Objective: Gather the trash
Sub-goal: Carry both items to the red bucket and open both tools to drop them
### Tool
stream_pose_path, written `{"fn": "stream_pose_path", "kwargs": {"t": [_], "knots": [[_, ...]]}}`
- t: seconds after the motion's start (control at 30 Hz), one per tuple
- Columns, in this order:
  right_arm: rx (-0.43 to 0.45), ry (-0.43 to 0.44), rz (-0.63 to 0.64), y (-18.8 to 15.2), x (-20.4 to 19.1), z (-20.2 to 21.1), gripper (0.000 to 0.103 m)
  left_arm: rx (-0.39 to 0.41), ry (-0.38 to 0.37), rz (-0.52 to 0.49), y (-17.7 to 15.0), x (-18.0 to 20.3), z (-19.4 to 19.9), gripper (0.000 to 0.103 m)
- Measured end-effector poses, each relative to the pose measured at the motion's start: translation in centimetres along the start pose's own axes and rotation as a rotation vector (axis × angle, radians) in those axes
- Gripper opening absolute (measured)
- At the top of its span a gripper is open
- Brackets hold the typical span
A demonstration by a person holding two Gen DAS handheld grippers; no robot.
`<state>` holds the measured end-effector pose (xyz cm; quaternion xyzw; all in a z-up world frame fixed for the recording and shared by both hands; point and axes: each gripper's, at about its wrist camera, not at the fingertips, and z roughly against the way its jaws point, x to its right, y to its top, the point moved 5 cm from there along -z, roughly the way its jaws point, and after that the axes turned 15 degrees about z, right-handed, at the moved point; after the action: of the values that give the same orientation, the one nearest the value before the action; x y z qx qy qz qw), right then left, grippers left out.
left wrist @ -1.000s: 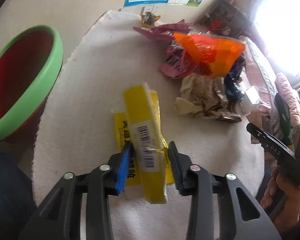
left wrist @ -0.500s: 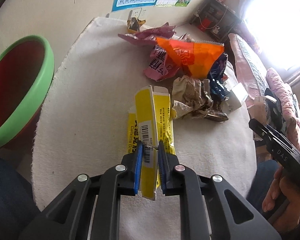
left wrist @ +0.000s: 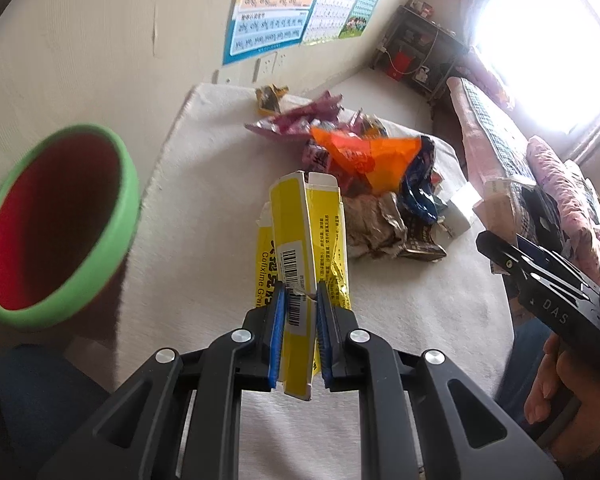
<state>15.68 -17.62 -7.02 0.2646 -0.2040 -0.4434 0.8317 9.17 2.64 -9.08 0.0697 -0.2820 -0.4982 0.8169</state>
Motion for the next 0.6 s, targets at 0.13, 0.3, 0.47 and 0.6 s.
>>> {"fn": "stream_pose_path", "kwargs": {"t": [0.13,0.3,0.47,0.6], "knots": [[0.021,0.027,0.02,1.7,-1.7,-0.1,0.05,0.031,0.003,0.011,0.9,-0.9,1.2,0.012],[0.053,0.07,0.053,4.3,-4.7,-0.4,0.05,0.078,0.017,0.037,2.6,-2.7,2.7,0.012],[0.086,0.12,0.099,7.3,-8.7,-1.0,0.05,0.132,0.052,0.065,4.6,-5.7,4.3,0.012],[0.101,0.163,0.135,9.5,-12.3,-1.7,0.05,0.17,0.08,0.1,6.3,-8.7,6.0,0.012]]}}
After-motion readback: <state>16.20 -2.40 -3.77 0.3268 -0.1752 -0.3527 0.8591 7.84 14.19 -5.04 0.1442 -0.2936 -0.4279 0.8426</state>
